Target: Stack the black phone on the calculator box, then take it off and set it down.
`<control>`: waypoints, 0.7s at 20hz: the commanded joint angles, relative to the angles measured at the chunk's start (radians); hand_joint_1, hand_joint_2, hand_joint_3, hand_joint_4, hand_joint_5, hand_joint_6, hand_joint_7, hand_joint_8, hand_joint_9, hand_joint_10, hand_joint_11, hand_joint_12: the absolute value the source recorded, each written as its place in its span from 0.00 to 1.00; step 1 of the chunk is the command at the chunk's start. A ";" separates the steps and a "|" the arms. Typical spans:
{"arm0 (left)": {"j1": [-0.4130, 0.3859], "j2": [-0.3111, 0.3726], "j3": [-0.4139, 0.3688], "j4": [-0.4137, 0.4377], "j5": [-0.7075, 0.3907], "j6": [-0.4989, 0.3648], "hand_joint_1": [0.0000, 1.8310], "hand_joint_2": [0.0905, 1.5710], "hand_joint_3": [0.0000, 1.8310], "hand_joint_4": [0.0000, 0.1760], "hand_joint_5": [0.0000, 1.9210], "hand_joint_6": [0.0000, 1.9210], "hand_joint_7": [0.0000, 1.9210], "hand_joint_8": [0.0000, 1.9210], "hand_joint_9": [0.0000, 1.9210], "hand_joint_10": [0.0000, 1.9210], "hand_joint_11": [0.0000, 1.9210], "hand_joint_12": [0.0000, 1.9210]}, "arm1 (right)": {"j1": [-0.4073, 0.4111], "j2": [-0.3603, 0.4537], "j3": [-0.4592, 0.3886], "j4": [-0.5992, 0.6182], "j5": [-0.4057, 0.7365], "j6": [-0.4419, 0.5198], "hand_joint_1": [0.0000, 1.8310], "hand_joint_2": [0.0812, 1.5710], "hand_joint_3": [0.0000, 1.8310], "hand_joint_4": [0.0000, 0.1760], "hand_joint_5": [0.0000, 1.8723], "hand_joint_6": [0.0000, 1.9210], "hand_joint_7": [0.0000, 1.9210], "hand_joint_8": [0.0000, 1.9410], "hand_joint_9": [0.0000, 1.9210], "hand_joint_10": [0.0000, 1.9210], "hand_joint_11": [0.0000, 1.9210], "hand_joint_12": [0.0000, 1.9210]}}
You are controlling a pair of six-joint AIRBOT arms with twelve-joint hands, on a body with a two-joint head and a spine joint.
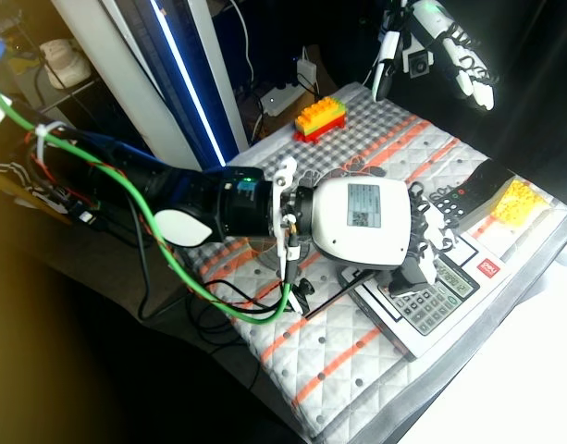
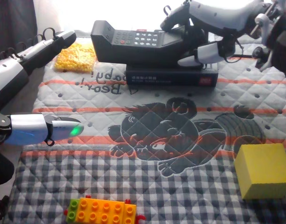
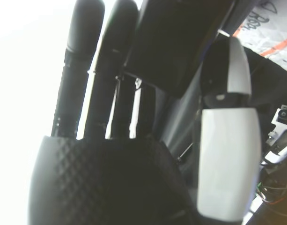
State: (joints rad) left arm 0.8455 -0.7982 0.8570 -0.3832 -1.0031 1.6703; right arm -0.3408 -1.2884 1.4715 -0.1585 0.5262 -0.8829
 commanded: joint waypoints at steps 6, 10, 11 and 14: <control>0.002 0.003 -0.006 0.004 -0.131 -0.006 0.45 0.52 0.00 1.00 0.04 0.00 0.06 0.00 0.07 0.00 0.00 0.28 | 0.011 0.080 -0.067 0.004 0.169 -0.011 0.69 0.66 0.00 0.00 0.55 0.45 0.63 0.34 0.70 0.16 0.57 0.47; 0.012 0.010 -0.013 -0.004 -0.138 -0.007 0.47 0.53 0.00 1.00 0.04 0.00 0.06 0.00 0.05 0.00 0.00 0.18 | 0.001 0.147 -0.110 0.004 0.202 -0.011 0.75 0.64 0.01 0.00 0.56 0.38 0.64 0.27 0.61 0.45 0.56 0.46; 0.015 0.012 -0.015 -0.007 -0.142 -0.007 0.47 0.52 0.00 1.00 0.04 0.00 0.06 0.00 0.04 0.00 0.00 0.12 | -0.005 0.161 -0.121 0.004 0.211 -0.011 0.71 0.64 0.00 0.00 0.59 0.33 0.66 0.32 0.65 0.33 0.57 0.48; 0.027 0.017 -0.020 -0.014 -0.153 -0.012 0.46 0.52 0.00 1.00 0.04 0.00 0.07 0.00 0.04 0.00 0.00 0.01 | -0.025 0.198 -0.151 0.004 0.246 -0.007 0.77 0.62 0.00 0.00 0.61 0.27 0.75 0.05 0.63 0.44 0.54 0.44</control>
State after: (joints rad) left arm 0.8757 -0.7925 0.8352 -0.4057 -1.0321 1.6657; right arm -0.3801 -1.0931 1.3190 -0.1730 0.6231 -0.8890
